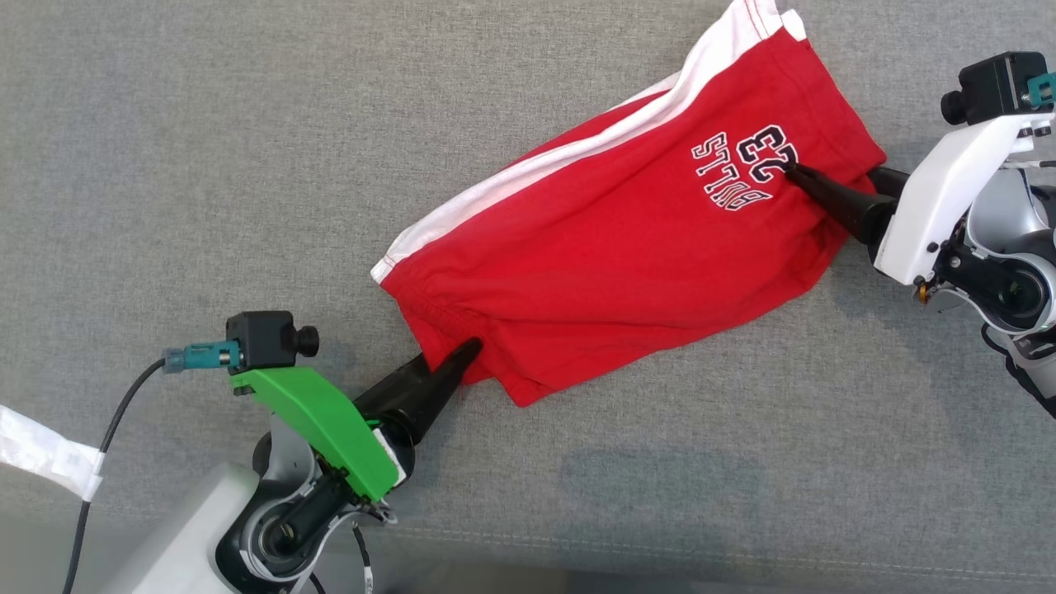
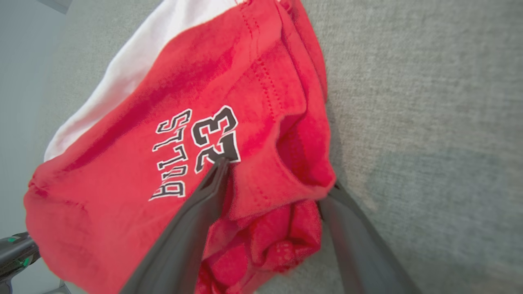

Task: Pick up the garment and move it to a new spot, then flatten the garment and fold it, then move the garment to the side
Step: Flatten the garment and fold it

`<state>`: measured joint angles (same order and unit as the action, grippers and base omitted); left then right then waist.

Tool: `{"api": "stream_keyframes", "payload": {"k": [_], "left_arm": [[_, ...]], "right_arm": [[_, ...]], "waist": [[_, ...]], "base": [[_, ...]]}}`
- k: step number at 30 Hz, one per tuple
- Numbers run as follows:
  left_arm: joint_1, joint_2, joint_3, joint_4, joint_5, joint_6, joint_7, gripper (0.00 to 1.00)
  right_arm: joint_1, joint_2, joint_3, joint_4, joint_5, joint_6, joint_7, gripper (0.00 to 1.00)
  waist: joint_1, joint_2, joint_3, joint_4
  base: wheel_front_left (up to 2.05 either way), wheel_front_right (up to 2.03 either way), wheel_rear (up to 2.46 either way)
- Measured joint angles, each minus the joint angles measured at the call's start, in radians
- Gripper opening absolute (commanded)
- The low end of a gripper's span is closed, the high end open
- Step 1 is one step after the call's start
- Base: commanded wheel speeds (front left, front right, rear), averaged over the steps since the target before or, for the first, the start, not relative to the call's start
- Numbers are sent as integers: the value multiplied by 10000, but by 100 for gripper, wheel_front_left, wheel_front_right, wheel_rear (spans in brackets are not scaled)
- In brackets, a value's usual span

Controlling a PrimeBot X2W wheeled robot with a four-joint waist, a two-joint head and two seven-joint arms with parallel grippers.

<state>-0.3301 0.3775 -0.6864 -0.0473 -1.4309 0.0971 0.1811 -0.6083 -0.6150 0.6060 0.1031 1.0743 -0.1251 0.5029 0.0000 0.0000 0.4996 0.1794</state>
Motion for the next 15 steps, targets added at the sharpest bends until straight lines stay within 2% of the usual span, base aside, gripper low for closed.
{"api": "stream_keyframes", "payload": {"k": [4,5,6,7,8,9,10,11,12,15], "left_arm": [[-151,-161,-230,-2,29,0,136,100],[-185,-186,-282,-2,29,0,219,100],[-198,-203,-309,0,29,0,259,100],[-200,-219,-326,10,29,0,293,100],[-206,-224,-345,25,29,0,295,100],[-220,-228,-366,38,29,0,309,100],[-231,-236,-384,48,29,0,345,100],[-235,-291,-403,59,25,0,395,66],[-235,-324,-416,73,25,0,407,0],[-236,-295,-500,77,17,-4,633,0]], "right_arm": [[-115,77,71,86,-6,0,96,100],[-148,94,104,117,-6,0,127,69],[-178,102,117,140,-6,0,186,45],[-185,105,119,165,-4,2,188,30],[-185,119,117,190,-2,2,188,7],[-186,125,117,213,4,2,190,0],[-188,134,115,236,6,2,190,0],[-185,211,102,316,148,6,222,0],[-178,282,107,357,232,17,267,0],[-166,445,82,451,324,33,261,0]], "waist": [[0,0,47,-20],[0,0,48,-19],[0,0,49,-17],[0,0,48,-15],[0,0,46,-13],[0,0,42,-13],[0,0,37,-16],[0,0,25,-31],[0,0,14,-47],[0,0,-56,-128]], "base": [[0,0,0],[0,0,0],[0,0,0],[0,0,0],[0,0,0],[0,0,0],[0,0,0],[0,0,0],[0,0,0],[0,0,0]]}}
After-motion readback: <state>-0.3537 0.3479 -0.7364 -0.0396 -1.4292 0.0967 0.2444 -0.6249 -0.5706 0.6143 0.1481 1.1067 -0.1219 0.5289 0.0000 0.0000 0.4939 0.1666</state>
